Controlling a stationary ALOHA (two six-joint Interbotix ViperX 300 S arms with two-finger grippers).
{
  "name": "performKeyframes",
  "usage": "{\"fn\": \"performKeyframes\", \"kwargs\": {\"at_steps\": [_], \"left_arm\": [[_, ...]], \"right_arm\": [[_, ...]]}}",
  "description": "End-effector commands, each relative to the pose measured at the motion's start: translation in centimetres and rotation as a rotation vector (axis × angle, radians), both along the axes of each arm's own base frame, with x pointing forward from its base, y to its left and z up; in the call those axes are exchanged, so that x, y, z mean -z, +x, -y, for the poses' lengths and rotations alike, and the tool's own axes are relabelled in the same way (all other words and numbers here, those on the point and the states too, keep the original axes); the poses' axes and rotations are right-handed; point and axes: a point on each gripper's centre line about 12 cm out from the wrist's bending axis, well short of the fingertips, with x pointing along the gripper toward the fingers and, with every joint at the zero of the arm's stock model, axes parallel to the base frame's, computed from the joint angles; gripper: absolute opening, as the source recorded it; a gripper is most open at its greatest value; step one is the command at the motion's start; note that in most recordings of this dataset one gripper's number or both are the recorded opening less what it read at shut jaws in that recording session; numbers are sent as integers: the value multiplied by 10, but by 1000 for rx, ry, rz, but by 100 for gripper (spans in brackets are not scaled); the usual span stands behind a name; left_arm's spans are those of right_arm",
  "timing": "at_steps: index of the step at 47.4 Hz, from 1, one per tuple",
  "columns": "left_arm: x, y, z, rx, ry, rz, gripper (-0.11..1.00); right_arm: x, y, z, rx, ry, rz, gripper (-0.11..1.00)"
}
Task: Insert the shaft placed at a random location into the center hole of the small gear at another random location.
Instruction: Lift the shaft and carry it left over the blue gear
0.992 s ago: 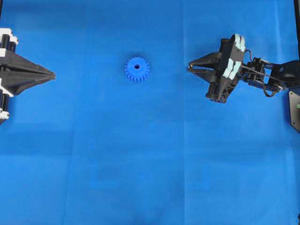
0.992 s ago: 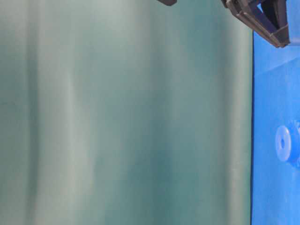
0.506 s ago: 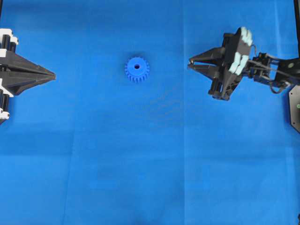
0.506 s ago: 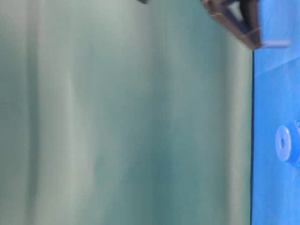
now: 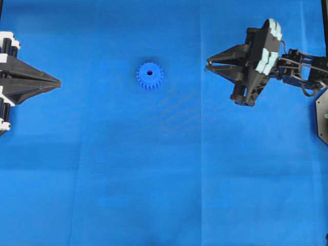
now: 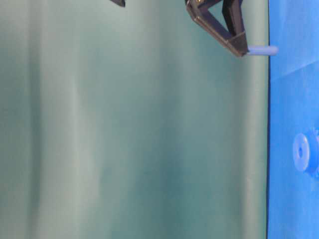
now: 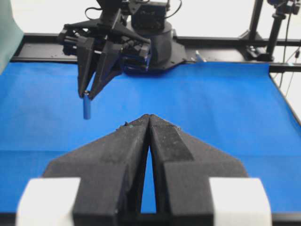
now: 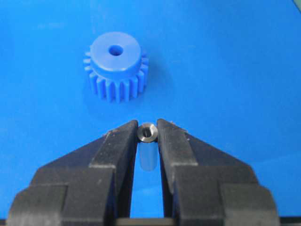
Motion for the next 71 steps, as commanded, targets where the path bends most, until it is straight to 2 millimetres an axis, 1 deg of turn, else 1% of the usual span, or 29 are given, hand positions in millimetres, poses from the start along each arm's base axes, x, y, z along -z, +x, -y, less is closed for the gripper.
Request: {"fn": "performKeyframes", "kwargs": {"at_steps": [1, 11, 18, 31, 36, 42, 58, 71], "left_arm": [[-2, 2, 0, -1, 0, 5, 0], [-2, 2, 0, -1, 0, 3, 0], [-2, 2, 0, -2, 1, 3, 0], [-2, 2, -1, -3, -2, 2, 0], [-2, 2, -1, -3, -2, 2, 0], [-2, 2, 0, -2, 1, 3, 0], [-2, 2, 0, -1, 0, 0, 0], [-1, 2, 0, -1, 0, -3, 0]], "right_arm": [[-11, 11, 3, 0, -11, 34, 3], [-13, 40, 8, -5, -13, 35, 3], [-19, 68, 11, -15, -18, 49, 3], [-26, 110, 9, -52, -23, 47, 3], [-29, 121, 8, -61, -24, 58, 3], [-31, 129, 8, -64, -23, 62, 3], [-26, 128, 8, -64, -20, 51, 3], [-6, 132, 9, -56, -8, 24, 3]]}}
